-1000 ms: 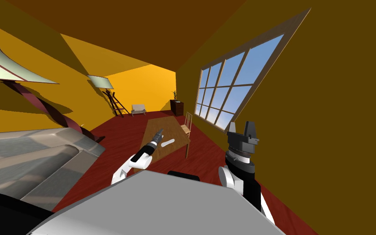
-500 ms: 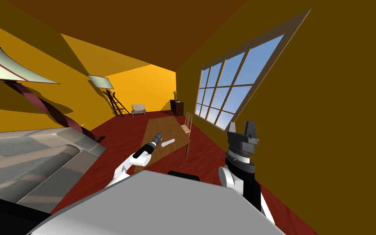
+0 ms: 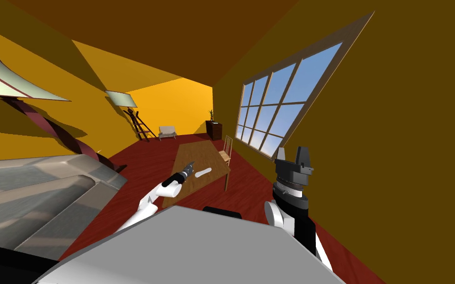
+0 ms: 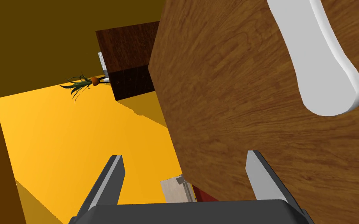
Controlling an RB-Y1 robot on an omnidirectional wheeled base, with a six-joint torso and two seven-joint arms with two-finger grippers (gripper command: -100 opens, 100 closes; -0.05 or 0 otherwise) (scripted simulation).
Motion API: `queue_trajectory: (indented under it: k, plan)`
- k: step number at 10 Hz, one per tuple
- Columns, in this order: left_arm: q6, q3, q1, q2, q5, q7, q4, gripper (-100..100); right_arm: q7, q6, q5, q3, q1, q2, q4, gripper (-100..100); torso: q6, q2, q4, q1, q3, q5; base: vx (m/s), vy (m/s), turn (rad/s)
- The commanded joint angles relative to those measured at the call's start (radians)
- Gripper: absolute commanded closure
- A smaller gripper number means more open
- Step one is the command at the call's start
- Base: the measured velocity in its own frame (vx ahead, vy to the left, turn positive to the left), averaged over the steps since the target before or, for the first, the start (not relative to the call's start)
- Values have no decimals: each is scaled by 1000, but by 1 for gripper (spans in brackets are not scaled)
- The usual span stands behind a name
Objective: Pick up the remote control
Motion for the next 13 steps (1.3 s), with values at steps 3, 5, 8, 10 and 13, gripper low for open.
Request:
queue_trajectory:
  k: [3, 5, 8, 10, 13]
  plan:
    - [104, 17, -48, 45, 42, 24, 103, -100, 0, 0, 0, 0, 0, 0, 0, 0, 0, 0, 0, 0, 0, 0, 5, -7, -20]
    - [162, 25, -74, 65, 62, 37, 149, -100, 0, 0, 0, 0, 0, 0, 0, 0, 0, 0, 0, 0, 0, 0, 9, -11, -26]
    - [235, 32, -99, 85, 82, 52, 221, -100, 0, 0, 0, 0, 0, 0, 0, 0, 0, -1, 0, -1, -1, 0, 12, -13, -30]
    - [286, 41, -124, 103, 101, 68, 276, -100, 0, 0, 0, 0, 0, 0, 0, 0, 0, -1, 0, -1, -1, 0, 19, -19, -36]
    - [373, 57, -171, 135, 137, 102, 370, -100, 0, 0, 0, 0, 0, 0, 0, 0, 0, -1, 0, -2, -1, 0, 21, -26, -50]
